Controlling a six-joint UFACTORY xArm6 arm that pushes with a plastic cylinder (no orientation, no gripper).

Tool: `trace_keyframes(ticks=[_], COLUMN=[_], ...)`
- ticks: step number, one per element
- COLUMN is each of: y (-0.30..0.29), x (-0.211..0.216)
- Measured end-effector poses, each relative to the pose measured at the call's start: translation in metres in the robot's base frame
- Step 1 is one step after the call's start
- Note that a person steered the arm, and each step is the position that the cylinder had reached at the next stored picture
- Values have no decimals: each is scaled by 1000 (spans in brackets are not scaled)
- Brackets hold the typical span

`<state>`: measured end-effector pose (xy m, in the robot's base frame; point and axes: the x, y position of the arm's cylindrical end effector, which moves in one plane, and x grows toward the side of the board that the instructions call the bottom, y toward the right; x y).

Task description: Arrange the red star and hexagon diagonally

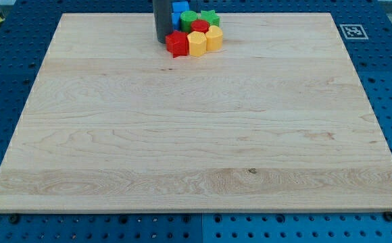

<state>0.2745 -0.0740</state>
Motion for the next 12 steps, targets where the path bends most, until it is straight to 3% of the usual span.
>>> trace_keyframes(ticks=[2, 3, 6, 9, 12], y=[-86, -79, -63, 17, 75], x=[-54, -79, -80, -24, 61])
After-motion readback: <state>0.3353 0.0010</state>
